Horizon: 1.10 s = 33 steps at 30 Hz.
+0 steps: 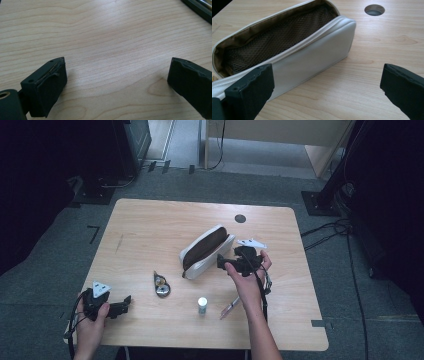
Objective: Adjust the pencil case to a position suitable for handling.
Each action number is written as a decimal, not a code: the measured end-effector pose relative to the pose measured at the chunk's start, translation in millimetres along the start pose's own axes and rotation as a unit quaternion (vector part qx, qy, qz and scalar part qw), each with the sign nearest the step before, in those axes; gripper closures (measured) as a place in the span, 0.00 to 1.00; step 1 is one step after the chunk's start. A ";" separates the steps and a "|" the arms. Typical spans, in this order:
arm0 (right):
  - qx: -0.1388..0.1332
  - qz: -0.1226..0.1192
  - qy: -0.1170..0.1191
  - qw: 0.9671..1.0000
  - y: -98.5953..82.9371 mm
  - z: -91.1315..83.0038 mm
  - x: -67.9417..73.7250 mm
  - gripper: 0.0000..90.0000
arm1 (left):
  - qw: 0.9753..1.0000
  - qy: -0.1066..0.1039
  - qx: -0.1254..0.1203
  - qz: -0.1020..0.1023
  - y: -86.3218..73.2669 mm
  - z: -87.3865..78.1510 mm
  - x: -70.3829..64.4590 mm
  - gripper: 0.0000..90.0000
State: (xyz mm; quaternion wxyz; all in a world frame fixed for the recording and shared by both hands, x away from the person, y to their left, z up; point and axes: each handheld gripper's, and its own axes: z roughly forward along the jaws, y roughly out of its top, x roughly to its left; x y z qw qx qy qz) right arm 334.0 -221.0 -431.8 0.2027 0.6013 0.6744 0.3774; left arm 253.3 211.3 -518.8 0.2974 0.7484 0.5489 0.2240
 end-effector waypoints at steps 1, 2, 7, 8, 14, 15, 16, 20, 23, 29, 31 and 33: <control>0.001 -0.001 0.000 1.000 1.1 1.9 1.9 0.00 | 1.000 0.000 0.000 0.000 0.0 0.1 -0.1 0.03; 0.001 0.001 0.000 1.000 1.9 3.1 3.2 0.00 | 1.000 -0.001 0.000 0.001 0.0 0.0 -0.1 0.03; -0.002 0.010 0.004 1.000 8.9 8.2 9.9 0.00 | 1.000 -0.004 0.001 0.005 0.0 -0.1 -0.3 0.03; -0.004 0.011 0.006 1.000 10.2 8.8 11.4 0.00 | 1.000 -0.004 0.000 0.005 0.0 0.0 -0.4 0.03; 0.003 0.007 0.011 1.000 14.5 16.6 21.5 0.00 | 1.000 -0.007 0.001 0.009 0.0 -0.1 -0.4 0.03; 0.006 0.007 0.011 1.000 14.6 18.8 23.7 0.00 | 1.000 -0.007 0.001 0.009 0.0 -0.1 -0.5 0.03; 0.009 0.008 0.013 1.000 14.7 19.9 24.8 0.00 | 1.000 -0.007 0.001 0.009 0.0 -0.1 -0.4 0.03; 0.017 0.001 0.020 1.000 15.1 25.8 32.4 0.00 | 1.000 -0.007 0.001 0.009 0.0 -0.1 -0.4 0.03; 0.022 0.001 0.021 1.000 15.6 29.7 36.4 0.00 | 1.000 -0.007 0.001 0.009 0.0 -0.1 -0.4 0.03; 0.034 -0.006 0.019 0.999 14.2 37.1 40.1 0.00 | 1.000 -0.007 0.001 0.009 0.0 -0.1 -0.4 0.03; 0.037 -0.006 0.022 0.999 13.7 38.9 40.6 0.00 | 1.000 -0.007 0.001 0.009 0.1 -0.1 -0.4 0.03; 0.038 -0.008 0.026 0.999 13.4 39.7 40.5 0.07 | 1.000 -0.007 0.001 0.009 0.1 0.0 -0.4 0.03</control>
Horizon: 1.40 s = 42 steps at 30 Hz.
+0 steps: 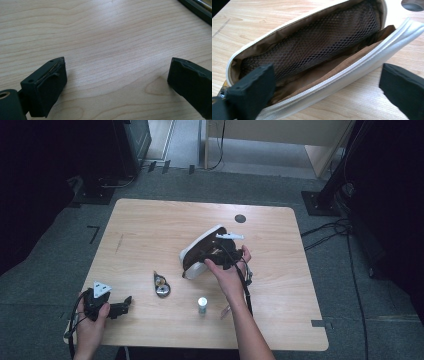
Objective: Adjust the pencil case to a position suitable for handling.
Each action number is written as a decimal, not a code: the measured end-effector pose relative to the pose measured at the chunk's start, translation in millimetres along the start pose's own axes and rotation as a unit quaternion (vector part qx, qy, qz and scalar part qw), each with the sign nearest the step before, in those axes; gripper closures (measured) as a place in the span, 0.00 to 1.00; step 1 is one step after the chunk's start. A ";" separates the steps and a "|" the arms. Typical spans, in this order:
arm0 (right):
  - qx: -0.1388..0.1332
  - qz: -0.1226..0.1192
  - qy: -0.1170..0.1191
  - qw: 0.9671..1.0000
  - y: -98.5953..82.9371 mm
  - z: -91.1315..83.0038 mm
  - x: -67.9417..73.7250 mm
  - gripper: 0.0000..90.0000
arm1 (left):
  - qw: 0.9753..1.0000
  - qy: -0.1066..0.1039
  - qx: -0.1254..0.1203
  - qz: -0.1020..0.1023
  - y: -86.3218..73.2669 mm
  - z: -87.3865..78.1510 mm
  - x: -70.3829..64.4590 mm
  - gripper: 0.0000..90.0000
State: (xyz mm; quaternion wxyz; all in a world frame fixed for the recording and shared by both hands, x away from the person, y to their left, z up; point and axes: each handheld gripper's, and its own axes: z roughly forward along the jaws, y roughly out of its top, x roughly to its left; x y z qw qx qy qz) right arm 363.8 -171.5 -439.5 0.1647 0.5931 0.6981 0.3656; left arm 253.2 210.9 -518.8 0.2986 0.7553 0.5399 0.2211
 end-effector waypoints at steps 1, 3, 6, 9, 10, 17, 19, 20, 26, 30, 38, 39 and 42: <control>0.000 -0.002 0.000 1.000 -0.2 0.2 0.0 0.11 | 1.000 0.000 0.000 0.000 0.0 0.0 0.0 0.03; 0.000 -0.003 -0.006 1.000 -0.6 0.7 0.3 0.15 | 1.000 0.000 0.000 0.000 0.0 0.0 0.0 0.03; 0.002 -0.005 -0.008 1.000 -0.8 1.8 -0.3 0.16 | 1.000 0.000 0.000 0.000 0.0 0.0 0.0 0.03; 0.004 -0.003 -0.010 1.000 -0.8 2.3 -1.1 0.18 | 1.000 0.000 0.000 0.000 0.0 0.0 0.0 0.03; 0.004 -0.003 -0.009 1.000 -0.7 2.6 -1.7 0.18 | 1.000 0.000 0.000 0.000 0.0 0.0 0.1 0.03; 0.005 -0.004 -0.008 1.000 -0.6 3.8 -4.0 0.28 | 1.000 0.000 0.000 0.000 0.0 0.0 0.1 0.03; 0.008 -0.003 -0.006 1.000 -0.5 4.1 -4.5 0.30 | 1.000 0.000 0.000 0.000 0.0 0.0 0.1 0.03; 0.009 -0.004 -0.006 1.000 -0.5 4.3 -5.1 0.31 | 1.000 0.000 0.000 0.000 0.0 0.0 0.1 0.03; 0.008 -0.012 -0.009 1.000 -0.5 4.0 -6.8 0.44 | 1.000 0.000 0.000 0.000 0.0 0.0 0.1 0.03; 0.007 -0.025 -0.011 1.000 -0.6 3.1 -6.5 0.55 | 1.000 0.000 0.000 0.000 0.0 0.0 0.1 0.03; 0.007 -0.029 -0.011 0.999 1.9 2.8 -11.0 0.80 | 1.000 0.000 0.000 0.000 0.0 0.0 0.1 0.03; 0.006 -0.026 -0.013 1.000 2.5 2.8 -11.9 0.84 | 1.000 0.000 0.000 0.000 0.0 0.0 0.1 0.03; -0.001 -0.026 -0.015 1.000 3.4 3.5 -14.6 0.92 | 1.000 0.000 0.000 0.000 0.0 0.0 0.1 0.03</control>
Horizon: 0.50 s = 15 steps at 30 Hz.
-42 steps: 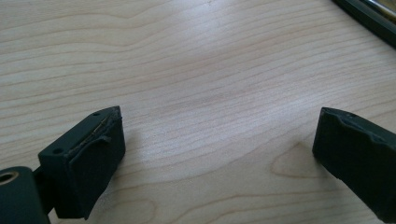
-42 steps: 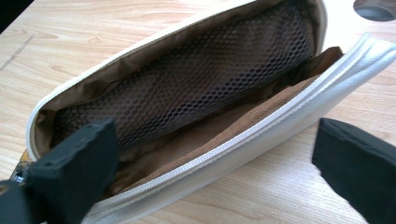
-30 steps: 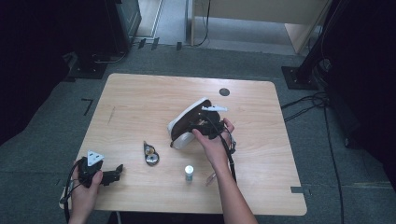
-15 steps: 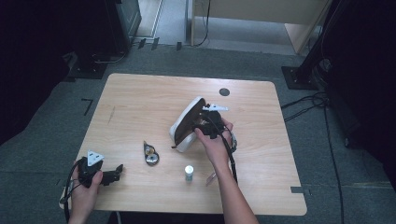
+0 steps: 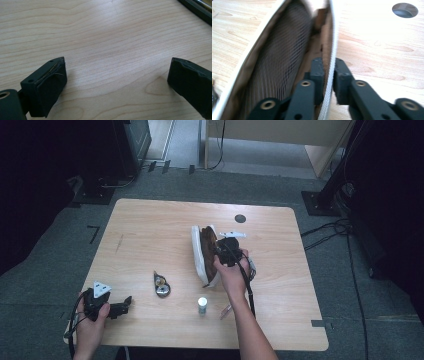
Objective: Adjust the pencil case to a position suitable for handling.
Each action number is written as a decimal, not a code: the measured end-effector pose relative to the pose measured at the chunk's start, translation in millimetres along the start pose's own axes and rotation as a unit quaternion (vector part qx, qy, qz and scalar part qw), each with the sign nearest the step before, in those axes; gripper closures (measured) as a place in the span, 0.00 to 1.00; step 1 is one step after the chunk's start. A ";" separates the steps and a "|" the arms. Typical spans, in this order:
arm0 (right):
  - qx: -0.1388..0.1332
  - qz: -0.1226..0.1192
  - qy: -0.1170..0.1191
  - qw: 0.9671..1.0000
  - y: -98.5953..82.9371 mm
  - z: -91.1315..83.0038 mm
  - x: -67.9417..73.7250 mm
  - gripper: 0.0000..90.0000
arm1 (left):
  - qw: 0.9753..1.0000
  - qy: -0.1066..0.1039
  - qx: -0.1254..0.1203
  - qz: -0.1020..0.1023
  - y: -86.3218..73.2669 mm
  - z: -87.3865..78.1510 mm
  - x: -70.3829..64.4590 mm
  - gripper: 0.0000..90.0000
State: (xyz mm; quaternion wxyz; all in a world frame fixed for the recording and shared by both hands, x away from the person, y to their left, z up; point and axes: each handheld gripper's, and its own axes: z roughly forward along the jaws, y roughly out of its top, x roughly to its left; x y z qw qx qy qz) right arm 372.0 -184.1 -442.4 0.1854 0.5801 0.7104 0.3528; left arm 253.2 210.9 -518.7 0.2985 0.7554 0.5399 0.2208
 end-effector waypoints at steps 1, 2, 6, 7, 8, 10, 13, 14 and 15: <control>0.002 0.001 0.003 1.000 0.5 0.1 -0.8 0.93 | 1.000 0.000 0.000 0.000 0.0 0.0 0.0 0.03; 0.002 -0.001 0.004 1.000 0.9 0.3 -1.6 0.93 | 1.000 0.000 0.000 0.000 0.0 0.0 0.0 0.03; 0.006 -0.006 0.003 1.000 3.6 -2.1 -5.9 0.94 | 1.000 0.000 0.000 0.000 0.0 0.0 0.0 0.03; 0.005 -0.006 0.002 1.000 4.6 -3.0 -7.9 0.94 | 1.000 0.000 0.000 0.000 0.0 0.0 0.0 0.03; 0.005 -0.003 0.001 1.000 5.6 -4.1 -10.1 0.94 | 1.000 0.000 0.000 0.000 0.0 0.1 0.0 0.03; 0.002 0.002 -0.002 1.000 7.2 -5.9 -14.4 0.94 | 1.000 0.000 0.000 0.000 0.0 0.1 0.0 0.03; 0.001 0.006 -0.005 1.000 8.5 -7.0 -22.6 0.94 | 1.000 0.000 0.000 0.000 0.0 0.1 0.0 0.03; 0.002 0.010 -0.006 1.000 8.2 -6.9 -24.9 0.94 | 1.000 0.000 0.000 0.000 0.0 0.1 0.0 0.03; 0.003 0.013 -0.006 1.000 8.1 -7.1 -27.6 0.94 | 1.000 0.000 0.000 0.000 0.0 0.1 0.0 0.03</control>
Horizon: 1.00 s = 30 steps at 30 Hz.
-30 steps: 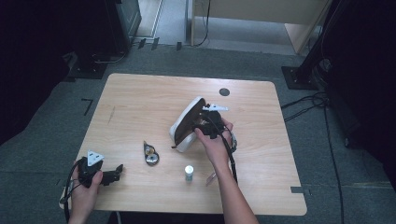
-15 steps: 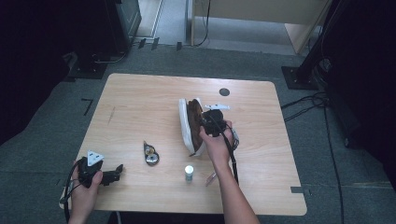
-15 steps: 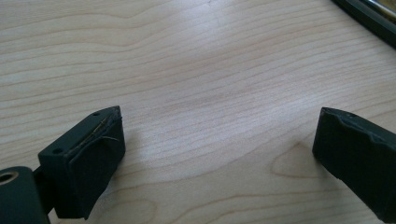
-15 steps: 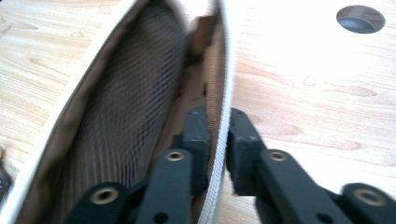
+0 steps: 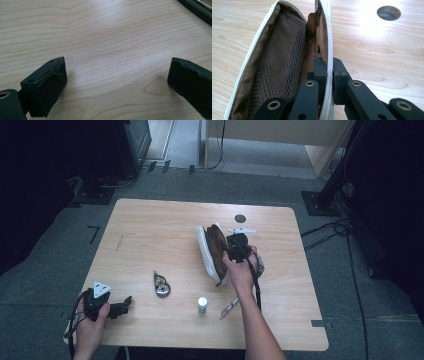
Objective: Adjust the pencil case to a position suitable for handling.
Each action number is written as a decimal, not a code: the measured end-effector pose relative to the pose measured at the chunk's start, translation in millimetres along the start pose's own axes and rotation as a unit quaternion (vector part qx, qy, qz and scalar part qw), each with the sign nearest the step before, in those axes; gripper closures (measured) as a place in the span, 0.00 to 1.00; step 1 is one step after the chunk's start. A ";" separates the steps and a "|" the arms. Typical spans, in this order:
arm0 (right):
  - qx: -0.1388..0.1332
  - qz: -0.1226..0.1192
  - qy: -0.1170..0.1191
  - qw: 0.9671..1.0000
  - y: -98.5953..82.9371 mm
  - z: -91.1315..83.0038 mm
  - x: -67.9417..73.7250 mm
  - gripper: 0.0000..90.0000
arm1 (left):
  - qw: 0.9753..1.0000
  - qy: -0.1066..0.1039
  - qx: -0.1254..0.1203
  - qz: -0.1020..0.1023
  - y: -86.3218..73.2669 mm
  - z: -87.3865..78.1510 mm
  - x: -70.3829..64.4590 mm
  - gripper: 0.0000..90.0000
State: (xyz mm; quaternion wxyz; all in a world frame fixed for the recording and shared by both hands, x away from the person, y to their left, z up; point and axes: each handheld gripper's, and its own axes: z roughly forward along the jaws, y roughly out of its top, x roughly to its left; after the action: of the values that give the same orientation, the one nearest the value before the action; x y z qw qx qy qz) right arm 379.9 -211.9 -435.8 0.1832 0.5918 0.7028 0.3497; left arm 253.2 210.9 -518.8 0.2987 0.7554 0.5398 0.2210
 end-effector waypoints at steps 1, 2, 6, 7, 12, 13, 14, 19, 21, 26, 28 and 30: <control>0.000 0.003 0.000 1.000 -0.3 -0.5 -2.5 0.94 | 1.000 0.000 0.000 0.000 0.0 0.0 0.0 0.03; -0.002 0.003 -0.002 1.000 -0.7 -1.1 -5.0 0.94 | 1.000 0.000 0.000 0.000 0.0 0.0 0.0 0.03; -0.004 0.006 -0.007 1.000 -2.5 -3.1 -14.5 0.94 | 1.000 0.000 0.000 0.000 0.0 0.0 0.0 0.03; -0.004 0.005 -0.007 1.000 -3.1 -3.5 -17.0 0.94 | 1.000 0.000 0.000 0.000 0.0 0.0 0.0 0.03; -0.008 0.015 0.002 1.000 -7.4 -3.7 -26.2 0.91 | 1.000 0.000 0.000 0.000 0.0 -0.1 0.0 0.03; -0.009 0.016 0.004 1.000 -7.9 -3.7 -26.9 0.88 | 1.000 0.000 0.000 0.000 0.0 -0.1 0.0 0.03; -0.012 0.015 0.004 1.000 -8.2 -4.4 -27.7 0.84 | 1.000 0.000 0.000 0.000 0.0 -0.1 0.0 0.03; -0.029 0.019 0.012 0.999 -6.5 -12.5 -29.6 0.61 | 1.000 0.000 0.000 0.000 0.0 -0.1 0.0 0.03; -0.035 0.018 0.010 0.999 -6.4 -16.7 -29.1 0.51 | 1.000 0.000 0.000 0.000 0.0 -0.1 0.0 0.03; -0.050 0.031 0.012 0.998 -7.9 -30.7 -30.6 0.29 | 1.000 0.000 0.000 0.000 0.0 0.0 0.0 0.03; -0.054 0.032 0.003 0.998 -8.9 -38.5 -30.5 0.19 | 1.000 0.000 0.000 0.000 0.0 -0.1 0.0 0.03; -0.058 0.033 -0.004 0.998 -10.2 -46.3 -30.5 0.15 | 1.000 0.000 0.000 0.000 0.0 0.0 0.0 0.03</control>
State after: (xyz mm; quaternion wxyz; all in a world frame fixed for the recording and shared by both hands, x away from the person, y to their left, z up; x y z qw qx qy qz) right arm 348.8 -254.5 -416.0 0.2083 0.6046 0.6606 0.3933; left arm 253.2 210.9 -518.8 0.2987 0.7554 0.5398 0.2209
